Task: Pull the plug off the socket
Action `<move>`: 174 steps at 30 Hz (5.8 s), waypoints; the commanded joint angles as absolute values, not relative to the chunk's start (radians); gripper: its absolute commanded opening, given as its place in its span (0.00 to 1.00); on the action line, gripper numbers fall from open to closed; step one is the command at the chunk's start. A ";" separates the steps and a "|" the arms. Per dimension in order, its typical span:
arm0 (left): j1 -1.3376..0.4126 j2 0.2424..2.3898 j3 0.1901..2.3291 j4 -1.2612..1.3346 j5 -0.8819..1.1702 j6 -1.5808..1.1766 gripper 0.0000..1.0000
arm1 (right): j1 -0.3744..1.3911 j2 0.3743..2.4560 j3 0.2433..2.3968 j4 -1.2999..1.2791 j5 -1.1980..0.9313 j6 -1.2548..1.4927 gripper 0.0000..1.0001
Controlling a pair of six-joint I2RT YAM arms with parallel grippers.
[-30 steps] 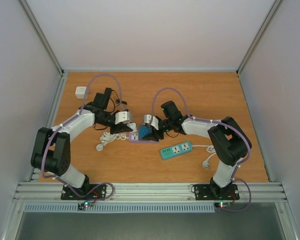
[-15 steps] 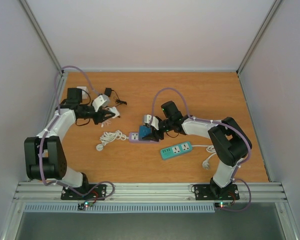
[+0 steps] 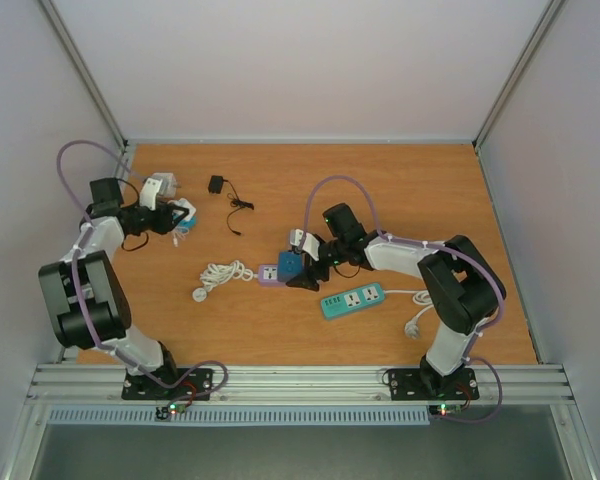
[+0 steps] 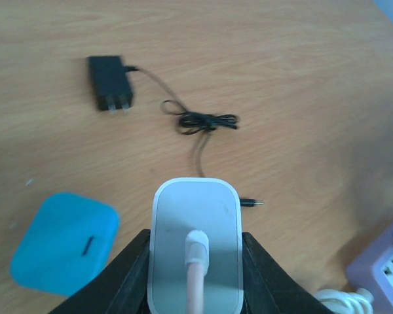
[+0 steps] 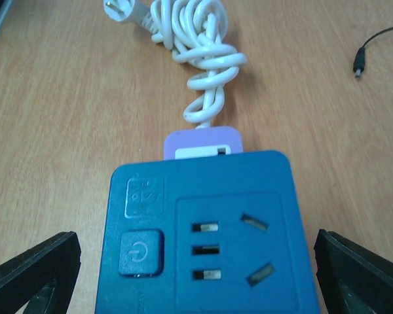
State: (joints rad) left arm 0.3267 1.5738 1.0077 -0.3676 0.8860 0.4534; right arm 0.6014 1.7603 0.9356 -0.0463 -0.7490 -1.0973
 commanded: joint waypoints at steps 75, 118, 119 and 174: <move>0.335 1.604 1.183 -0.592 0.820 0.806 1.00 | 0.462 1.509 0.844 -0.218 -0.799 -1.173 0.99; -0.440 1.492 0.859 -0.278 0.709 0.846 1.00 | 0.440 1.557 0.890 -0.218 -0.792 -0.918 0.83; -0.441 1.500 0.863 -0.281 0.713 0.857 1.00 | 0.440 1.556 0.893 -0.222 -0.797 -0.901 0.80; -0.543 1.578 0.827 -0.138 0.647 0.888 0.64 | 0.529 1.828 0.993 -0.308 -0.663 -0.581 0.17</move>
State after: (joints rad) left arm -0.5373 1.6131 0.8562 -0.1608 0.6506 0.8768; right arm 0.5201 1.7988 0.9871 -0.2806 -0.7124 -0.5846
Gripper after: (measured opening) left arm 0.666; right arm 0.170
